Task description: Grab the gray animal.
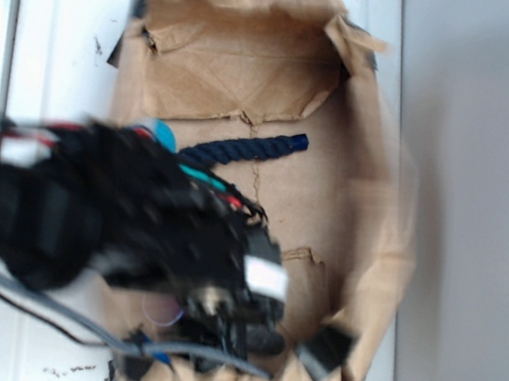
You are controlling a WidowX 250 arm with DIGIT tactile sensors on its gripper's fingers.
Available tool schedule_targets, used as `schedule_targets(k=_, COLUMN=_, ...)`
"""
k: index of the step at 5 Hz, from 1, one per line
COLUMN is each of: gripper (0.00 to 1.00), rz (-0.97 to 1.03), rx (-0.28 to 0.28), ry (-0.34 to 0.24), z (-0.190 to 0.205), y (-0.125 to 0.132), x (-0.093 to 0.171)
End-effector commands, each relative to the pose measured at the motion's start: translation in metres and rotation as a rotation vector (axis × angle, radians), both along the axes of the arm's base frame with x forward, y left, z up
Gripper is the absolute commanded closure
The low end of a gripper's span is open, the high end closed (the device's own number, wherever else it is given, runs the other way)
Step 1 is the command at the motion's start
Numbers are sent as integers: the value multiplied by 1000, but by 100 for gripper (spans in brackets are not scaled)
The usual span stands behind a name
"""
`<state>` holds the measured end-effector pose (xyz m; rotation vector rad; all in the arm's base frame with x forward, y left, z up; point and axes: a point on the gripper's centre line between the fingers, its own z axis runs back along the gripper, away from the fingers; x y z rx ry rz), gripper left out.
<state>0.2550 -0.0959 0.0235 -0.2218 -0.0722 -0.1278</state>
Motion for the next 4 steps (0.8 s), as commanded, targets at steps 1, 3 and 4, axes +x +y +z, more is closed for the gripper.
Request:
schedule_targets(k=1, gripper=100, rz=-5, rx=-13, ry=6, z=8, y=-11, x=18)
schedule_targets(k=3, gripper=100, rz=98, rx=-68, ry=57, z=68, y=37, x=40)
schedule_targets(k=4, gripper=100, rz=157, rx=-64, ry=74, z=99, y=69, x=39)
